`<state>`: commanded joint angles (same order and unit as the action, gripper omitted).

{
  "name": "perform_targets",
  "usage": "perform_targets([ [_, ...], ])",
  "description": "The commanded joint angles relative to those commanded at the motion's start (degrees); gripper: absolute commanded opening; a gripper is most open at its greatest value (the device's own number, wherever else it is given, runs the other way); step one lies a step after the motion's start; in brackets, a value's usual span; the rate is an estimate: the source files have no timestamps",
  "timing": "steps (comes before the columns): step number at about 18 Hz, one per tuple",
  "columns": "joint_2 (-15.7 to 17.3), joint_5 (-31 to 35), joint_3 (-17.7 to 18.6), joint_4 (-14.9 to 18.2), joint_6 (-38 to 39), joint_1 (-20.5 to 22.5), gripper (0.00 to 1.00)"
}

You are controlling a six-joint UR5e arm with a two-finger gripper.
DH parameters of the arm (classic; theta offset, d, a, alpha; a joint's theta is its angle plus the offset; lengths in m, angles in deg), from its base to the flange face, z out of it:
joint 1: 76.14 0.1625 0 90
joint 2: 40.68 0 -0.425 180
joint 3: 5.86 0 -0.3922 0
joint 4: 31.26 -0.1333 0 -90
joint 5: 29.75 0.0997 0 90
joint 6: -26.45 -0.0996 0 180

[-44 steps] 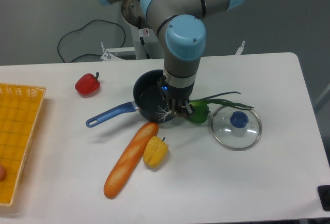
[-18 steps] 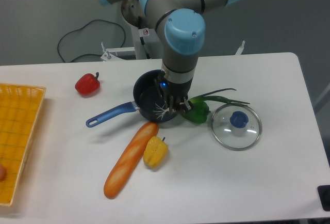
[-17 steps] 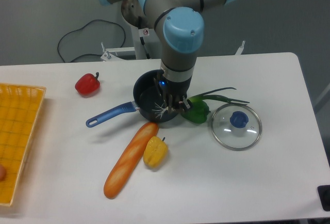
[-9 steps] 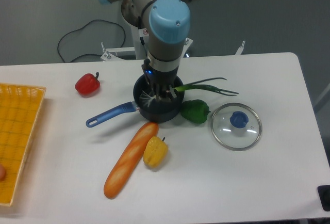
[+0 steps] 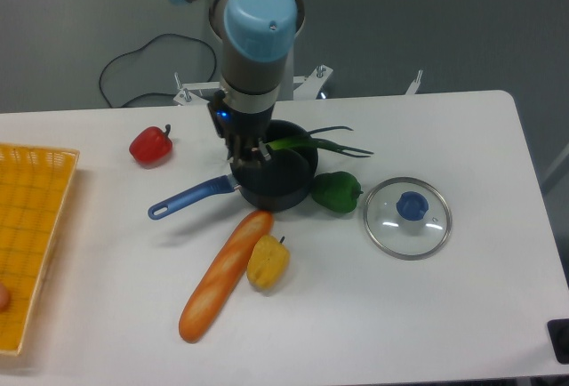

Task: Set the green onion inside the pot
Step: 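Drag the green onion across into the dark saucepan, then release the onion and move the gripper beside the saucepan rim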

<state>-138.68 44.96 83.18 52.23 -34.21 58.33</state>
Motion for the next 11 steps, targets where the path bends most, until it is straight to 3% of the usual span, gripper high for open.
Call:
perform_targets([
  [11,0.61,-5.46,-0.44,0.09,7.21,-1.66,0.14],
])
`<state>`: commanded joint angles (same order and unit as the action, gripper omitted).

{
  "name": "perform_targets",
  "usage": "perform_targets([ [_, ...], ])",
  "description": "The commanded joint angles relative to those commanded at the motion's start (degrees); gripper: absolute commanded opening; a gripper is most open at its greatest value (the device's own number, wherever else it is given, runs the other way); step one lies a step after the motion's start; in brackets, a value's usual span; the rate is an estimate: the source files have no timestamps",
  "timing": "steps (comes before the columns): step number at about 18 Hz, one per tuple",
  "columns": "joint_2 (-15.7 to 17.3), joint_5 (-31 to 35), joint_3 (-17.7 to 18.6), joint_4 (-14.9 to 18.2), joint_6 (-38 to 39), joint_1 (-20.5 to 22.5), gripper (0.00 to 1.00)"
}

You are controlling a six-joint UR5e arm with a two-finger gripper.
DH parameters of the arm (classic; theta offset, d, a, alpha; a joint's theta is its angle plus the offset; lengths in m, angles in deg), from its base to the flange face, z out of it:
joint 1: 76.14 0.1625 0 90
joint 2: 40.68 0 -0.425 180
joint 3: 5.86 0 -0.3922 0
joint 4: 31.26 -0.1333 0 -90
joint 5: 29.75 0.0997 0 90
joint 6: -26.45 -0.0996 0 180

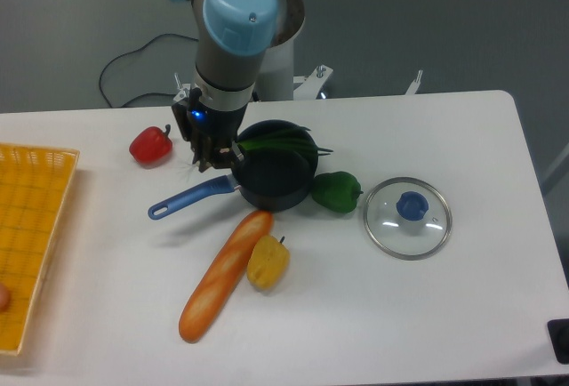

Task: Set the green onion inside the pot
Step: 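Release the onion and move the gripper beside the saucepan rim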

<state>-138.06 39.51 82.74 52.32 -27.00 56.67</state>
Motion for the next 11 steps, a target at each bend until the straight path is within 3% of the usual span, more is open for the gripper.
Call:
perform_targets([
  [11,-0.17,0.43,1.67,-0.17,1.68,-2.47,0.14],
])
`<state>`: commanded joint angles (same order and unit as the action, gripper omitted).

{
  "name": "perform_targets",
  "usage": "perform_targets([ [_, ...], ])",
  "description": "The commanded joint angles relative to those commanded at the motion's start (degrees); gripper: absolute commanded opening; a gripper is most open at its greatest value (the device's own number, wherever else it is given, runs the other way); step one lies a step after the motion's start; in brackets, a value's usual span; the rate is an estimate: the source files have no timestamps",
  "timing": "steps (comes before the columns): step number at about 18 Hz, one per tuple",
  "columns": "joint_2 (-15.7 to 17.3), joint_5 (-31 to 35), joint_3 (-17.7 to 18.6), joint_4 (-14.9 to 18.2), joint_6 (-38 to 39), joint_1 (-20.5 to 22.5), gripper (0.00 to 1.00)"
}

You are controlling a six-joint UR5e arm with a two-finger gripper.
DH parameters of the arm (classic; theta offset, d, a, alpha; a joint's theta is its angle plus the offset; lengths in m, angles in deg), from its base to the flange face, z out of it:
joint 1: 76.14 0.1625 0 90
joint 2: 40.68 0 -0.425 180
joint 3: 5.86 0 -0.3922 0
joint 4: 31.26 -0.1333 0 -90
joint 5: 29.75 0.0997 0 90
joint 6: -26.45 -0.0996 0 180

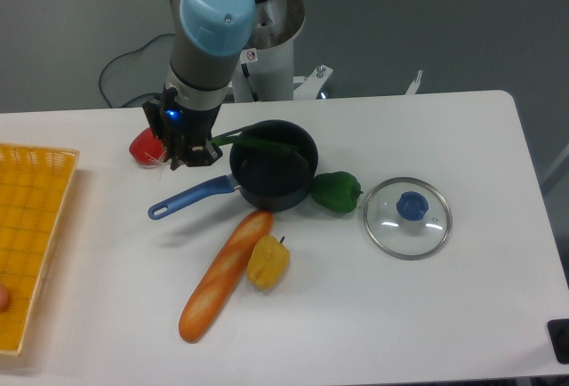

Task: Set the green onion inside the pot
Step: 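Release the onion and move the gripper beside the saucepan rim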

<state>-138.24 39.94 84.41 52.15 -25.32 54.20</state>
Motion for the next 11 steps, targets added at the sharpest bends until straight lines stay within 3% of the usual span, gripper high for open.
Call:
perform_targets([
  [11,-1.58,-0.09,1.41,-0.35,-0.53,-0.35,0.14],
])
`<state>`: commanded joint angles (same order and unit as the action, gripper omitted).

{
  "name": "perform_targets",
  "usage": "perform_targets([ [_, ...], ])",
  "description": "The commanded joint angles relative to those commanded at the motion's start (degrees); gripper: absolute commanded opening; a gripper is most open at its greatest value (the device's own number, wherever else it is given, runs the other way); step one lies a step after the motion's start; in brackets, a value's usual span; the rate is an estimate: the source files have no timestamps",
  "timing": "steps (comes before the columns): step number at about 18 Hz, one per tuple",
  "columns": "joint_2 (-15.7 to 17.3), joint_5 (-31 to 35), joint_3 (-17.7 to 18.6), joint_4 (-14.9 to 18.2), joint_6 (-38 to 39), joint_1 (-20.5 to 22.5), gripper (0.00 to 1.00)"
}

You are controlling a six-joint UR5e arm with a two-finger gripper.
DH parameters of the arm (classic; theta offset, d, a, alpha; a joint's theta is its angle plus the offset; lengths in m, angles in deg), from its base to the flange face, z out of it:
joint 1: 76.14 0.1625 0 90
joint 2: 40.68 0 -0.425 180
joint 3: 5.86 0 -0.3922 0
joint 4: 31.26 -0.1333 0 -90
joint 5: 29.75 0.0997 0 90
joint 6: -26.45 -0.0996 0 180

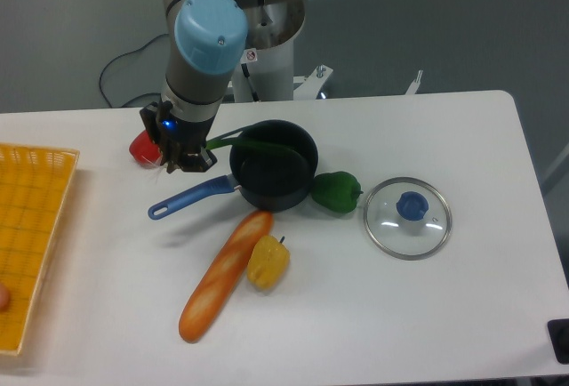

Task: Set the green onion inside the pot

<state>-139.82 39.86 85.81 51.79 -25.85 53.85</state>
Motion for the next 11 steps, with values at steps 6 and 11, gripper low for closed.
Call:
perform_targets([
  [6,-0.71,0.52,1.14,-0.09,-0.17,0.00,0.14],
  [11,-1.85,1.32,1.67,-1.32,-0.18,0.00,0.14],
])
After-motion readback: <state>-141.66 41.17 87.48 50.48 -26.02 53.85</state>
